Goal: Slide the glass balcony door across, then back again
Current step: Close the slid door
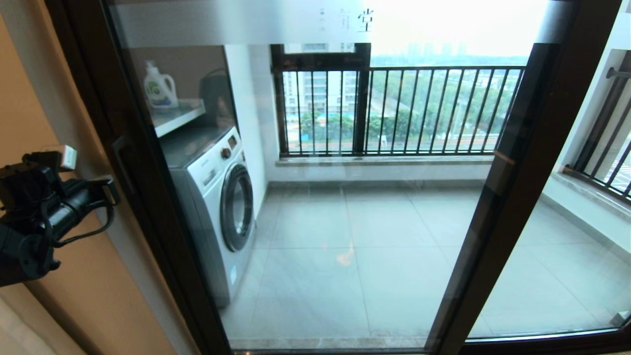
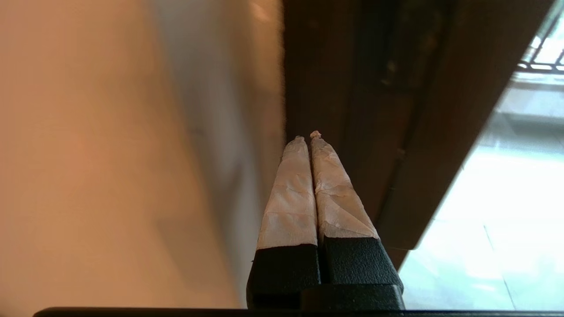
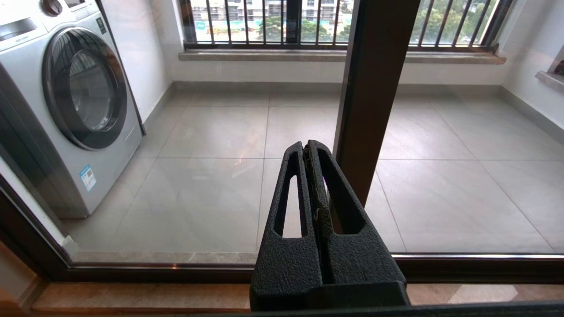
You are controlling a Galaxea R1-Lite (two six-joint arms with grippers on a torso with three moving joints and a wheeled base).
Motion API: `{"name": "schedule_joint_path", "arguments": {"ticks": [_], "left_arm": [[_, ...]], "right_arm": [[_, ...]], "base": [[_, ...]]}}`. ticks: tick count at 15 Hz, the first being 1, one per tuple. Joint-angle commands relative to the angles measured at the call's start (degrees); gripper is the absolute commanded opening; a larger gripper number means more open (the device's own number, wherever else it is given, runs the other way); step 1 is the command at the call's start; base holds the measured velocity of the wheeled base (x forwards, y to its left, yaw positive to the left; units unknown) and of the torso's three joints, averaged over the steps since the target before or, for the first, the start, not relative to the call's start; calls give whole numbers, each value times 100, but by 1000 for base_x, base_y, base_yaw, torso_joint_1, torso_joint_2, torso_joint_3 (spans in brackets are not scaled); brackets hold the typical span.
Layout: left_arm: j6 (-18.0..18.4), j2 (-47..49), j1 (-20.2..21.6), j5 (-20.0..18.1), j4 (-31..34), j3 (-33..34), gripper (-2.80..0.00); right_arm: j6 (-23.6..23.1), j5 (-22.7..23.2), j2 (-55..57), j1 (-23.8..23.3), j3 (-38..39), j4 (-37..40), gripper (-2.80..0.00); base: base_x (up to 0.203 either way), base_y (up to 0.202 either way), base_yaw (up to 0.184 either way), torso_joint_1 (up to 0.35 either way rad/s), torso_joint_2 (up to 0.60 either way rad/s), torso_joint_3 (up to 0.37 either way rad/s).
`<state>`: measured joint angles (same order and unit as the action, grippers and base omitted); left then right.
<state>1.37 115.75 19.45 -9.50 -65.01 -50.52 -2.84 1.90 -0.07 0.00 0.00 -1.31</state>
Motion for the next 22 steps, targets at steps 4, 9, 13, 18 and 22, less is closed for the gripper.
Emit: {"name": "schedule_joint_path", "arguments": {"ticks": [4, 9, 13, 18, 22], "left_arm": [[5, 282, -241, 9, -47, -123, -280], [4, 284, -577, 44, -47, -189, -280], [4, 187, -799, 87, -47, -198, -280], [13, -52, -1101, 123, -21, -195, -280], [9, -165, -1209, 125, 0, -258, -280]], "right_arm": [[-6, 3, -1, 0, 53, -1, -280], [-6, 3, -1, 0, 53, -1, -280], [-6, 3, -1, 0, 53, -1, -280], [-6, 3, -1, 0, 55, -1, -280], [-6, 3, -1, 0, 53, -1, -280]], "base": [[0, 0, 0, 0, 0, 0], [0, 0, 0, 0, 0, 0], [0, 0, 0, 0, 0, 0], [0, 0, 0, 0, 0, 0], [0, 0, 0, 0, 0, 0]]}}
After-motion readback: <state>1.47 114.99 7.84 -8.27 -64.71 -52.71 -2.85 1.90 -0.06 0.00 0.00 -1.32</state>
